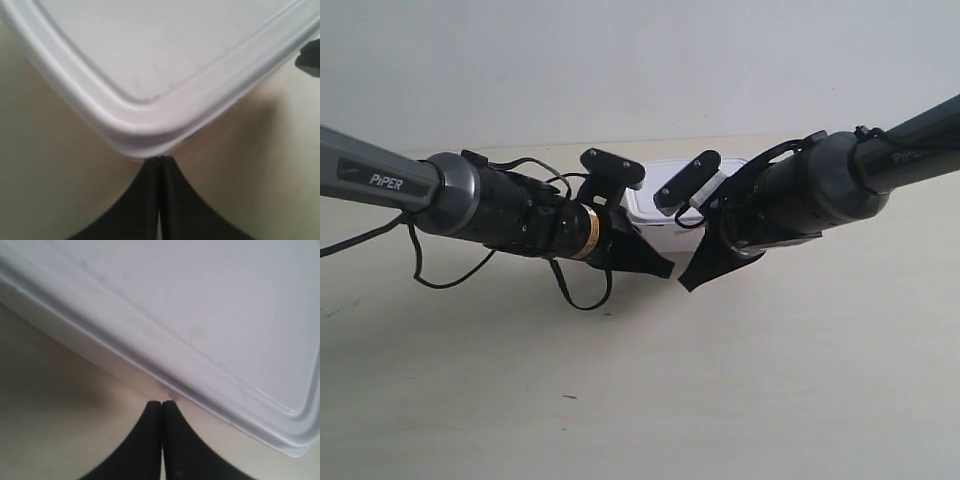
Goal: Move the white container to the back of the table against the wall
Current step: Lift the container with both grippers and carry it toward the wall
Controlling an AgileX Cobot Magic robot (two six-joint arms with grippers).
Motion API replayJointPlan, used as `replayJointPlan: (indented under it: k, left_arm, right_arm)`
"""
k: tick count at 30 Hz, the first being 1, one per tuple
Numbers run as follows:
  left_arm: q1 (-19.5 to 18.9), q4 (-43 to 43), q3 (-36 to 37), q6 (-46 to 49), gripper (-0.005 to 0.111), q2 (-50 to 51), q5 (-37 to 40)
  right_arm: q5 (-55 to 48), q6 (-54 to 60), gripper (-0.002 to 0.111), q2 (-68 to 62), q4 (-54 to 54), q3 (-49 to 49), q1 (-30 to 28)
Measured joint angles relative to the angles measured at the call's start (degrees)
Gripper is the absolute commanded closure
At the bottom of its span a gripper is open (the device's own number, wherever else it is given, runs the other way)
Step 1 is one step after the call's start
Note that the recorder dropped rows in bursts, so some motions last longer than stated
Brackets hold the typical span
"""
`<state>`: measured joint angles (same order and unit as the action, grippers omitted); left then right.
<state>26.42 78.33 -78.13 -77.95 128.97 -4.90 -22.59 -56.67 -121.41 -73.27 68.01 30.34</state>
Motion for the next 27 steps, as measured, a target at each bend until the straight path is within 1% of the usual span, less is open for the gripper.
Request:
replayJointPlan:
  k: [4, 6, 9, 11, 14, 17, 21, 27]
  left_arm:
    - [0.0, 0.0, -1.22, 0.0, 0.107, 0.0, -0.12]
    - [0.0, 0.0, -2.17, 0.0, 0.107, 0.21, -0.12]
    - [0.0, 0.0, -2.27, 0.0, 0.107, 0.92, -2.47]
    - [0.0, 0.13, -2.64, 0.0, 0.107, 1.08, -3.31]
    - [-0.04, 0.23, -3.92, 0.0, 0.107, 1.2, -3.31]
    - [-0.27, 0.23, -5.84, 0.0, 0.107, 2.76, -3.11]
    - [-0.69, 0.23, -7.76, 0.0, 0.107, 5.36, -2.85]
    - [-1.17, 0.23, -9.37, 0.0, 0.107, 5.62, -2.46]
  right_arm:
    - [0.91, 0.0, 0.108, -0.51, -0.1, 1.21, -0.58]
    - [3.6, -0.09, 0.108, -0.5, -0.1, 1.33, -1.54]
    - [6.97, -0.09, 0.108, -0.62, -0.1, 1.33, -3.62]
    - [7.37, -0.09, 0.108, -0.62, -0.1, 1.33, -5.11]
    - [7.79, -0.09, 0.108, -0.62, 0.28, 1.33, -7.25]
    - [11.3, -0.09, 0.108, -0.62, 1.97, 1.33, -8.5]
    - [14.88, -0.09, 0.108, -0.62, 2.89, 1.44, -8.76]
    - [15.0, -0.09, 0.108, -1.44, 3.0, 3.58, -8.76]
